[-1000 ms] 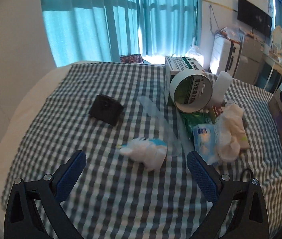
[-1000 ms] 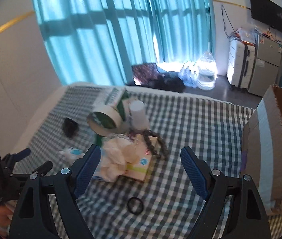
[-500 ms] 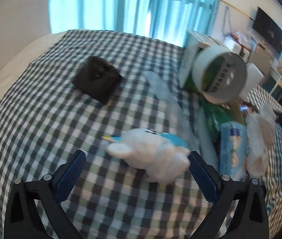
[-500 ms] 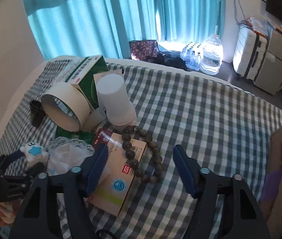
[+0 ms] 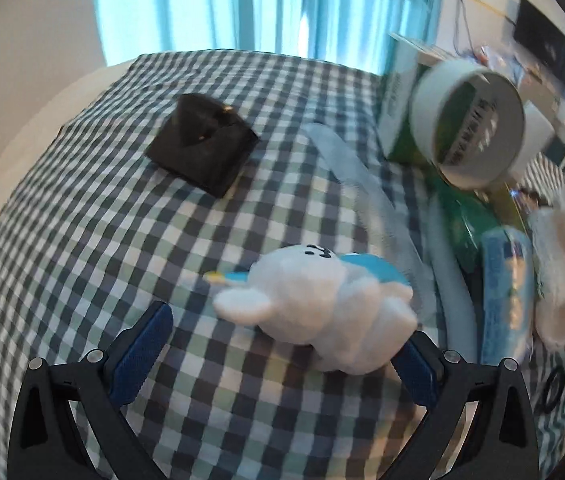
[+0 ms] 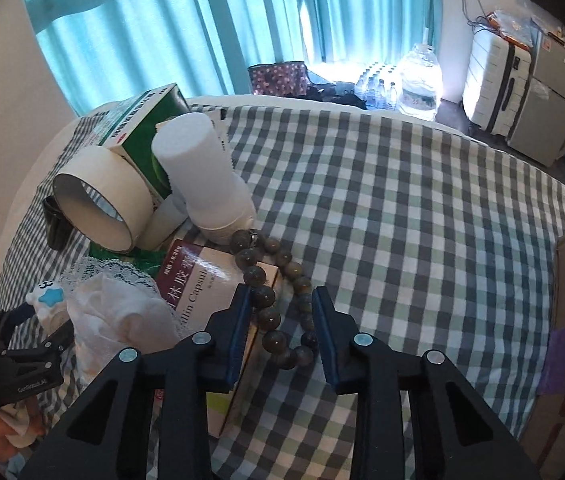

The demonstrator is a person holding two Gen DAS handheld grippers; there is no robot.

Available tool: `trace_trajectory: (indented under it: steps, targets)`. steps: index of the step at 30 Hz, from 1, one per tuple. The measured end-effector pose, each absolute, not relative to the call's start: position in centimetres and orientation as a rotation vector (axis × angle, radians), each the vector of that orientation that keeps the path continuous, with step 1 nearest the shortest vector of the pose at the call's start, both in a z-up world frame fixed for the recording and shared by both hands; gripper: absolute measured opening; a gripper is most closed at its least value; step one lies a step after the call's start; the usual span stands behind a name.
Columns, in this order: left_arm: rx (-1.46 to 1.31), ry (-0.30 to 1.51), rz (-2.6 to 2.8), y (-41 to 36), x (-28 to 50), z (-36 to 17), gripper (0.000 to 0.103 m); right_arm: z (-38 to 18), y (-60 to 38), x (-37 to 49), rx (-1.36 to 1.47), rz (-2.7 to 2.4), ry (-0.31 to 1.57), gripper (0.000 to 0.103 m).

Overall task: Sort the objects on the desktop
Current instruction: 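Grasp the white plush toy with the left tool while the right tool grasps the dark bead string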

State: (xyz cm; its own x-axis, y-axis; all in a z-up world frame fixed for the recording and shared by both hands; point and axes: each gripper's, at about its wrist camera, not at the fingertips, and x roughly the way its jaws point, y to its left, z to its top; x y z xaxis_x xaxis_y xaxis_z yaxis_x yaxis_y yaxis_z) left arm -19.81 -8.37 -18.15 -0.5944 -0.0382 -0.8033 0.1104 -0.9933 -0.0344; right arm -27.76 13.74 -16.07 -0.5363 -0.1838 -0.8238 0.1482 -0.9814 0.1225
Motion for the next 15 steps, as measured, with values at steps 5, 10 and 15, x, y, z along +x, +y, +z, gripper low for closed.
trace_trajectory:
  steps: [5,10,15]
  targets:
    - [1.331,0.109,-2.736,-8.51,-20.11,-18.28,0.103,-15.98,13.82,-28.15,1.401,-2.628,0.005,0.031]
    - [1.326,0.124,-2.774,-8.70,-20.34,-18.44,0.091,-15.95,13.85,-28.28,1.407,-2.639,0.003,0.031]
    - [1.329,0.178,-2.802,-9.11,-20.15,-17.99,0.079,-16.02,14.09,-28.50,1.413,-2.632,-0.037,0.031]
